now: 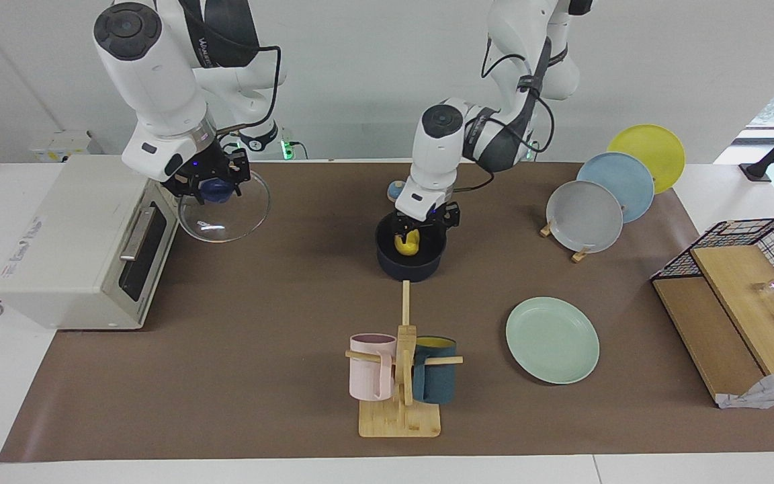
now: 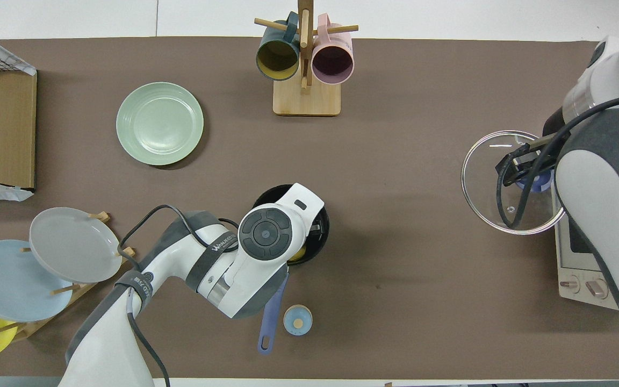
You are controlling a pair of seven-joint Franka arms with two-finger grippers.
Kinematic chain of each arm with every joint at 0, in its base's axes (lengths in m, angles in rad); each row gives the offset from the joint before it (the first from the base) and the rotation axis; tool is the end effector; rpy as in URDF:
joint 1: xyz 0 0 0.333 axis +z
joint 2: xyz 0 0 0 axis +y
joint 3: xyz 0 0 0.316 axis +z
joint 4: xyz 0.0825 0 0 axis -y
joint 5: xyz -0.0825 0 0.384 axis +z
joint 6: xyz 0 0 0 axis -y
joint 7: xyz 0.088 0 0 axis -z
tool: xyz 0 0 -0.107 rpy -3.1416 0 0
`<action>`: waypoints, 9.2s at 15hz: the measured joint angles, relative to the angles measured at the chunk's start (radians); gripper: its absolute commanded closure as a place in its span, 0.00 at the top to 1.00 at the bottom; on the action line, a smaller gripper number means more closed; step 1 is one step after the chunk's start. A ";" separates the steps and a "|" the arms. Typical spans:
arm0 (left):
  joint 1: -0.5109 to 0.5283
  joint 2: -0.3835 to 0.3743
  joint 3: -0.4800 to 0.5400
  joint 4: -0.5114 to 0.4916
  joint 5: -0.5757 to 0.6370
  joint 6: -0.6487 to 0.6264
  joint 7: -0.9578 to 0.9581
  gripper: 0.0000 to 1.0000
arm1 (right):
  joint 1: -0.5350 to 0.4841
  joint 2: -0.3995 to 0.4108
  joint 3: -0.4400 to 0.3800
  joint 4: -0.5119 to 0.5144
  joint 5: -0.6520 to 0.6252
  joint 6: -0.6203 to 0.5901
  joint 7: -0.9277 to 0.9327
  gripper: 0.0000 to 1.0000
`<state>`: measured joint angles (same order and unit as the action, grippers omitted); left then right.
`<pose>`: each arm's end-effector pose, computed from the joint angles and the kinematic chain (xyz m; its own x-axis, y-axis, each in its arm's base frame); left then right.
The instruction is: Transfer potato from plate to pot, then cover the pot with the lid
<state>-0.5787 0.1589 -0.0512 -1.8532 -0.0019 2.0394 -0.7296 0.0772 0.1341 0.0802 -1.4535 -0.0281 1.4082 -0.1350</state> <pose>0.4894 -0.3553 0.4381 0.9948 0.1013 0.0140 0.1009 -0.9946 0.0257 0.5706 0.0839 0.5904 0.9425 0.2825 -0.1787 0.2859 -0.9582 -0.0067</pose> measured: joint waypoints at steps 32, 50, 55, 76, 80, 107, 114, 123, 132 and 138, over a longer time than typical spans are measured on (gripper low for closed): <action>0.518 -0.200 -0.004 0.275 -0.001 -0.545 0.641 1.00 | 0.567 0.293 0.023 -0.095 -0.003 0.567 0.773 0.00; 0.520 -0.201 0.011 0.275 -0.027 -0.546 0.640 1.00 | 0.560 0.265 0.021 -0.142 0.022 0.561 0.795 0.00; 0.520 -0.201 0.011 0.275 -0.027 -0.546 0.640 1.00 | 0.560 0.264 0.021 -0.143 0.022 0.559 0.813 0.00; 0.520 -0.202 0.009 0.275 -0.028 -0.546 0.640 1.00 | 0.557 0.237 0.019 -0.189 0.023 0.601 0.815 0.00; 0.520 -0.202 0.009 0.275 -0.028 -0.546 0.640 1.00 | 0.557 0.236 0.019 -0.192 0.023 0.605 0.815 0.00; 0.520 -0.202 0.009 0.275 -0.029 -0.545 0.640 1.00 | 0.532 0.244 0.013 -0.158 0.026 0.572 0.769 1.00; 0.520 -0.202 0.010 0.275 -0.029 -0.545 0.640 1.00 | 0.441 0.150 0.012 -0.005 0.028 0.295 0.709 1.00; 0.520 -0.213 0.010 0.275 -0.029 -0.545 0.640 1.00 | 0.178 -0.074 0.001 0.001 -0.052 0.024 0.402 1.00; 0.520 -0.243 0.010 0.253 -0.029 -0.546 0.622 1.00 | -0.016 -0.063 0.002 -0.011 -0.071 -0.002 0.232 1.00; 0.520 -0.243 0.010 0.235 -0.029 -0.546 0.622 1.00 | -0.050 -0.090 0.004 -0.047 -0.071 0.010 0.232 1.00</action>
<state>-0.0587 -0.0836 -0.0408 -1.6184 -0.0304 1.4938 -0.1078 0.0275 0.0443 0.0843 -1.5001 -0.0993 1.4181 0.0966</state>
